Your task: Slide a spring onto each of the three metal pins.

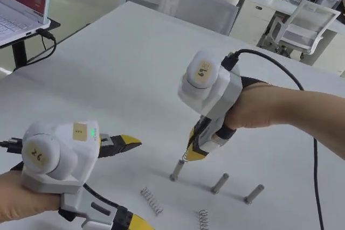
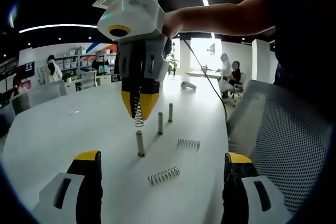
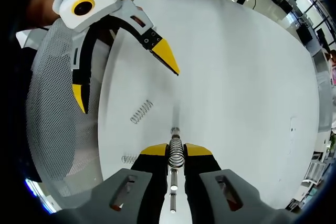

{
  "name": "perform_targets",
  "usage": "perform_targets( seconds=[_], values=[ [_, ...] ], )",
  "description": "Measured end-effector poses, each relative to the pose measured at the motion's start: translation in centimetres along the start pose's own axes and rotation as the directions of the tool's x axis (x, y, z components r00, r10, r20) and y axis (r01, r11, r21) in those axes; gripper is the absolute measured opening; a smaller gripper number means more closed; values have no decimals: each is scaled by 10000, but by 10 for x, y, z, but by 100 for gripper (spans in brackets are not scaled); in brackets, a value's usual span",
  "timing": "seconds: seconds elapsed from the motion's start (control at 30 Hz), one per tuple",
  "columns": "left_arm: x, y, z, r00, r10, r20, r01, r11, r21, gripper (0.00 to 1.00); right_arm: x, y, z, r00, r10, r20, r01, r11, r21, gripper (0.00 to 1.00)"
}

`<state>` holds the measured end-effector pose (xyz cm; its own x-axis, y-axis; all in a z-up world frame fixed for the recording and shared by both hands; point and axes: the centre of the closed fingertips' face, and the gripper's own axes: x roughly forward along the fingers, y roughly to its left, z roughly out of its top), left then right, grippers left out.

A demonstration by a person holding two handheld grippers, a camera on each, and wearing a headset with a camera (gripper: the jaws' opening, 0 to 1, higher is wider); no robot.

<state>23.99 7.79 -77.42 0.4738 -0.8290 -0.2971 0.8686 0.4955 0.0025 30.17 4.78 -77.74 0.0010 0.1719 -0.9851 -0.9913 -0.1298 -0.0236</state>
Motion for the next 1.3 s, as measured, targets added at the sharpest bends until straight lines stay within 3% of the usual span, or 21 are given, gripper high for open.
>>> perform_targets(
  seconds=[0.8,1.3],
  values=[
    [3,-1,-1,9999,11,-169,-7,9998,208,93,14,-1,-1,9995,230,-194,-230,9997,-29,8],
    [3,0,-6,9996,-3,-268,8,9998,188,92,39,-1,-5,9992,186,-357,-183,9998,64,8]
  ],
)
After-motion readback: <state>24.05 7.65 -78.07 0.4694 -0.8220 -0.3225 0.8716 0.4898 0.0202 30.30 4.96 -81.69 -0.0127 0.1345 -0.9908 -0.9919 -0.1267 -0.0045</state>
